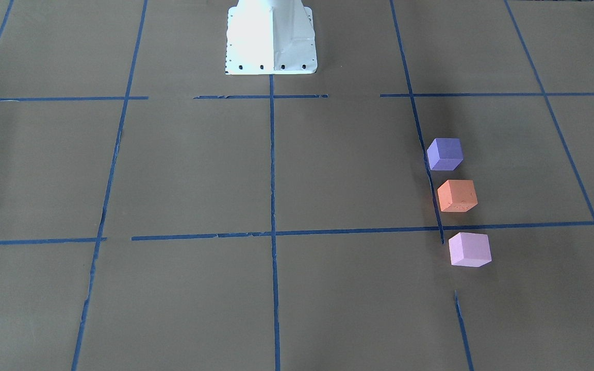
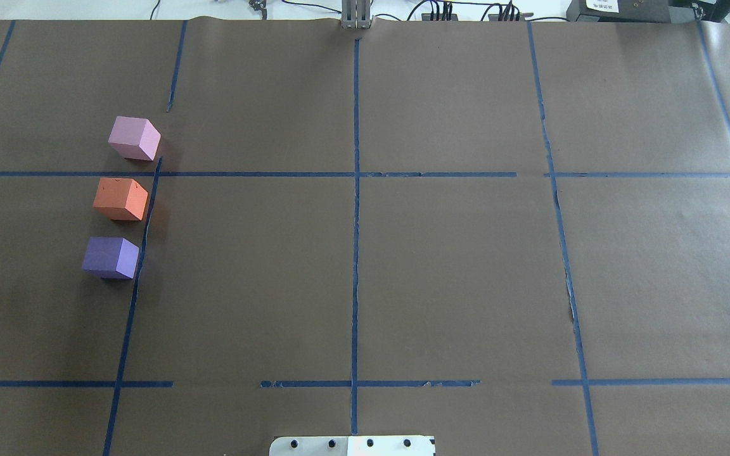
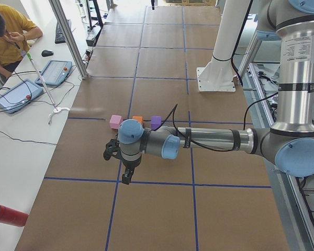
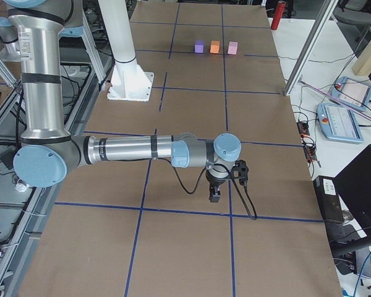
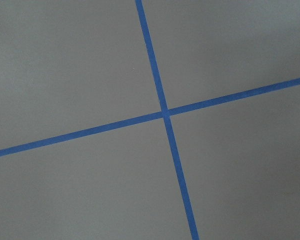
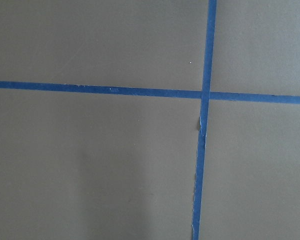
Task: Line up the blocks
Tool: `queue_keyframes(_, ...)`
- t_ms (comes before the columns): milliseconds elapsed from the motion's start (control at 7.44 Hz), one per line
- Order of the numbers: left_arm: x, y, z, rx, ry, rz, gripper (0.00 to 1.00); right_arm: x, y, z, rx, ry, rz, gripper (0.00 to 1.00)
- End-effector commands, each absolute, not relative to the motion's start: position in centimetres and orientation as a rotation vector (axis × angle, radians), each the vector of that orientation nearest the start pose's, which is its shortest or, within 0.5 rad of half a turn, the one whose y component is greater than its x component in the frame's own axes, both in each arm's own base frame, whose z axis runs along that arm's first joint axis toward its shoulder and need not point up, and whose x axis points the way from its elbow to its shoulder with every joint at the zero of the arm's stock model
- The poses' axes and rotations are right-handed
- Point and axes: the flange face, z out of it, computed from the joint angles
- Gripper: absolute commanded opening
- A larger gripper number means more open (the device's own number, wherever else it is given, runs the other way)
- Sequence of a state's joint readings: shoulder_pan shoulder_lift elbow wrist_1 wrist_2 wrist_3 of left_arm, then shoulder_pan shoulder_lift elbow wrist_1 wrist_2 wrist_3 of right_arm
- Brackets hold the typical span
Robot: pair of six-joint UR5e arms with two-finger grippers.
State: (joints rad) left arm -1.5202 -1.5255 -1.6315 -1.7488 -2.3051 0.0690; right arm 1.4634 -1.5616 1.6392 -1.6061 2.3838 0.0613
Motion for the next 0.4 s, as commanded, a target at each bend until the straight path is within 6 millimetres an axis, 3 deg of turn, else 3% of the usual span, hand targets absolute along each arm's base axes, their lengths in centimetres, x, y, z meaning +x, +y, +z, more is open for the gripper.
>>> queue_keyframes(0,-4.13,-48.74,63.53,0.189,0.73,0.186,1.0,0.73,-50.11,62.09,-0.028,-0.814,-0.061,1.0)
queue_keyframes(269,-4.19,-48.75,63.36,0.193,0.731,0.187,1.0,0.73,-50.11,62.17,-0.03,-0.813,-0.06,1.0)
